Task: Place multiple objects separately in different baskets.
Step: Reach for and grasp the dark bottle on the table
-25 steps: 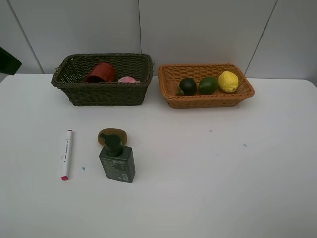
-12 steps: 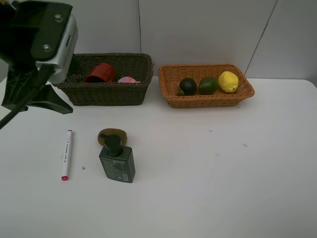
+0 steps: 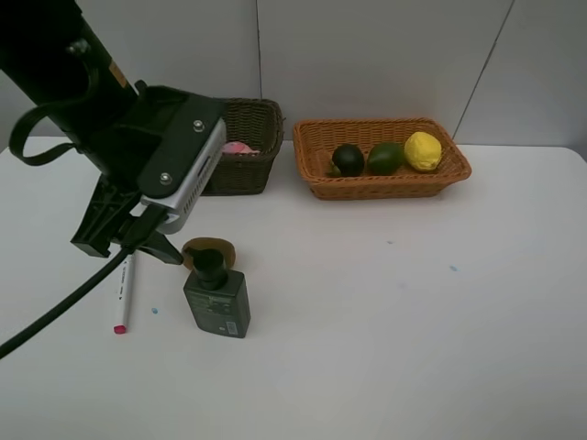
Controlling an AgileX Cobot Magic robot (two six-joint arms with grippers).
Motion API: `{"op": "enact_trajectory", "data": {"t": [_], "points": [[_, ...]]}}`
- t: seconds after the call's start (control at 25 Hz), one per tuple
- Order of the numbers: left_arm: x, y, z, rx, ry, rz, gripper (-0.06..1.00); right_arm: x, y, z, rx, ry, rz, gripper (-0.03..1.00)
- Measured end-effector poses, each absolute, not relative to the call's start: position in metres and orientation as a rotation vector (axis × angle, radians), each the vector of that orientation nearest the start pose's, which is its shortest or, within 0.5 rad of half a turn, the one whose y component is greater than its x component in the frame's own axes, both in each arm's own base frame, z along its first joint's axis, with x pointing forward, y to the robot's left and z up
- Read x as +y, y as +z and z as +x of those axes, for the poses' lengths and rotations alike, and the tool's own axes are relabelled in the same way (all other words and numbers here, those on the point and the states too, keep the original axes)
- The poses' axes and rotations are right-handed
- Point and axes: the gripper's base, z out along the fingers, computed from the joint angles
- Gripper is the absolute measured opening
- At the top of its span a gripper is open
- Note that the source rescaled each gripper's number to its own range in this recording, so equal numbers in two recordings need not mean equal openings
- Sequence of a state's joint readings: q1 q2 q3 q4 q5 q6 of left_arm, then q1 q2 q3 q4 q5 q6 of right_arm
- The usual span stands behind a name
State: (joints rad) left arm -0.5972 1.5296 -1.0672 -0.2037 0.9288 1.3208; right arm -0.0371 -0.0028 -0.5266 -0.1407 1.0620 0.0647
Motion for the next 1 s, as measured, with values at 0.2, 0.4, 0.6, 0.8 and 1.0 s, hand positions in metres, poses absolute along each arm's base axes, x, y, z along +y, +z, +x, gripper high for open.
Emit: {"op": "enact_trajectory", "data": {"t": [0.2,0.4,0.6,0.8,1.0], "points": [[-0.182,0.24,0.23,-2.064,0.179,-2.692,1.0,-0.011,0.285,-0.009,2.009,-0.15,0.111,0.99],[-0.185,0.227,0.234,-2.043,0.206,-2.649,1.0,-0.011,0.285,-0.009,2.009,-0.15,0.111,0.99],[-0.19,0.208,0.241,-2.033,0.215,-2.613,1.0,-0.011,0.285,-0.009,2.009,-0.149,0.111,0.99],[-0.195,0.193,0.247,-2.042,0.228,-2.59,1.0,-0.011,0.285,-0.009,2.009,-0.149,0.111,0.99],[-0.2,0.184,0.246,-2.025,0.25,-2.578,1.0,-0.011,0.285,-0.009,2.009,-0.149,0.111,0.99]]}}
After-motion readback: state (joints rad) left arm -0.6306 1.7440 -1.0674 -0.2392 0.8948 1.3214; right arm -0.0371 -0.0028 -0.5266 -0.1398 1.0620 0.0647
